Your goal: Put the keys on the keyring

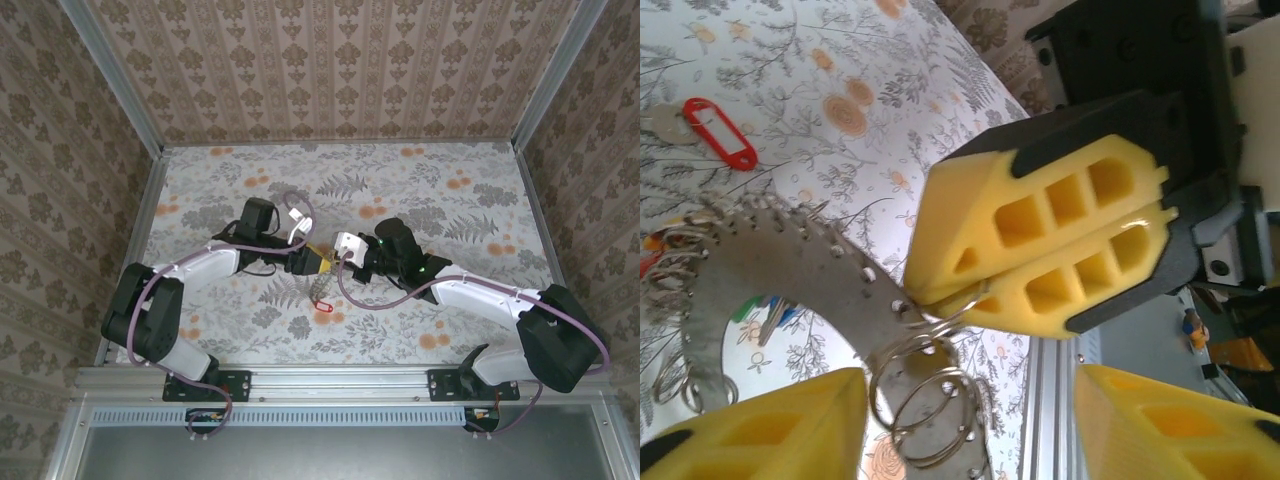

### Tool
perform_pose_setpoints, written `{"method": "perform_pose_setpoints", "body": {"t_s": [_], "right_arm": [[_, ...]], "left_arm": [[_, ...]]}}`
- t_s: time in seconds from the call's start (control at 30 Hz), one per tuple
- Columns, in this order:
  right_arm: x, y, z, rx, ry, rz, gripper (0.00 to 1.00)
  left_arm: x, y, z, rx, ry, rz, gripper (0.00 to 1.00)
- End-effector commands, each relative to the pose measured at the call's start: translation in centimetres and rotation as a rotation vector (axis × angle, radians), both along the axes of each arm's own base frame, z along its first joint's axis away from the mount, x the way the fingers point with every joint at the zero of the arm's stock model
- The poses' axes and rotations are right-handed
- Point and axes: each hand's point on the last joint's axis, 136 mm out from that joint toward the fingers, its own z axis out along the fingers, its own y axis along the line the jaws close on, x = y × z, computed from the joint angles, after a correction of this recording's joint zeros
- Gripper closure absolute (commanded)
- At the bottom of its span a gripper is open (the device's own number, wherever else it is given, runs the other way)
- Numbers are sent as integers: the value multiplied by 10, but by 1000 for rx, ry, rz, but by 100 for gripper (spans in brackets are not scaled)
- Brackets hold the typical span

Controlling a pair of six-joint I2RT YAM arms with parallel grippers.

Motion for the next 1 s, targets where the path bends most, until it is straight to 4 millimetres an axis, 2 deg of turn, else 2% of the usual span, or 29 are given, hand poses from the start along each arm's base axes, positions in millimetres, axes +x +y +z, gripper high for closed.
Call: {"method": "perform_pose_setpoints", "body": {"t_s": [0.0,0.07,0.13,0.2,0.43,0.53,0.6,0.67,0.8,0.97], "right_arm": [[8,4,13,35,-48,-8,100],[9,3,11,29,-41,-12,100],[10,2,9,25,-34,-16,100],[11,1,7,22,-30,-23,100],[13,1,10,26,-28,-20,100],[4,4,10,18,-24,41,100],[-4,6,7,2,-21,102,100],[-11,6,6,-7,-16,154,100],[-22,2,17,68,45,256,100],[-32,-4,22,96,92,364,100]], "left_arm": [[-2,-6,29,-76,-67,-48,52],[-4,-5,33,-81,-87,-50,57],[-8,-2,38,-89,-110,-55,68],[-12,-1,41,-92,-128,-64,71],[-32,5,50,-127,-152,-139,71],[-39,9,48,-97,-146,-171,67],[-35,11,45,-66,-172,-138,65],[-20,14,46,-36,-249,-52,61],[-1,23,43,-1,-463,71,57],[7,27,42,1,-686,86,57]]}}
